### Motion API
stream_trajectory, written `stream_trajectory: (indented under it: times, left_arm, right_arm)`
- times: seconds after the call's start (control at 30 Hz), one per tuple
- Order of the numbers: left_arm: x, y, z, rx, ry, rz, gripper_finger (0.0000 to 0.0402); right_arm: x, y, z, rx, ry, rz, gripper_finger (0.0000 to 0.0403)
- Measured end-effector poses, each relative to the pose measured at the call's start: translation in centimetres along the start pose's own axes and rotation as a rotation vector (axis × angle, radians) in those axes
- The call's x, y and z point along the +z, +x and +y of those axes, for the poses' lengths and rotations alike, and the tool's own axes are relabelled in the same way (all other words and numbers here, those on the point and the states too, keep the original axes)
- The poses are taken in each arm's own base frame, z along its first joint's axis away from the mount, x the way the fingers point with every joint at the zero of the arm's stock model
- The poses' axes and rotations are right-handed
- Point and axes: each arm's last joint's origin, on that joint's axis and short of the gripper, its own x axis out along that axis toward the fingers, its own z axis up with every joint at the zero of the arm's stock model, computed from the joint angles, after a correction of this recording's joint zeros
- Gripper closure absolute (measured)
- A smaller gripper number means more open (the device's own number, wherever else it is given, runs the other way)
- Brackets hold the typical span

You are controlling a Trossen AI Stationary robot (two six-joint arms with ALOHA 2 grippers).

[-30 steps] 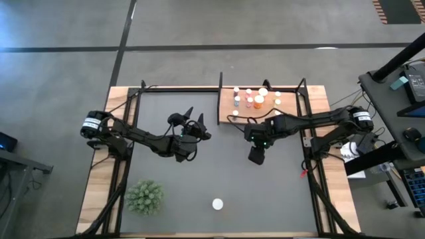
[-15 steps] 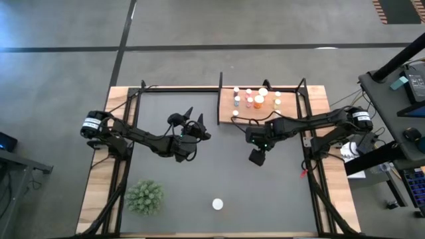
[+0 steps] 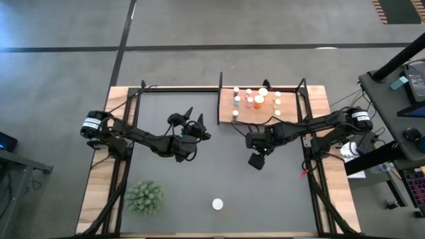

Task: Pick and place medicine bottles onto shelf by color
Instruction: Put the pink pill bottle on the shelf aligned with the other pink pill bottles

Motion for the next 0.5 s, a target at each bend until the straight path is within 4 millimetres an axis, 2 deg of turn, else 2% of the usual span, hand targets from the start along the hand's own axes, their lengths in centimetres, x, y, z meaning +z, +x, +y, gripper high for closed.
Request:
stream_trajectory:
  times: [0.5]
  left_arm:
    - [0.00, 0.00, 0.00, 0.000, -0.001, 0.000, 0.0162]
  right_arm:
    - [-0.75, 0.33, 0.82, 0.007, 0.001, 0.008, 0.0182]
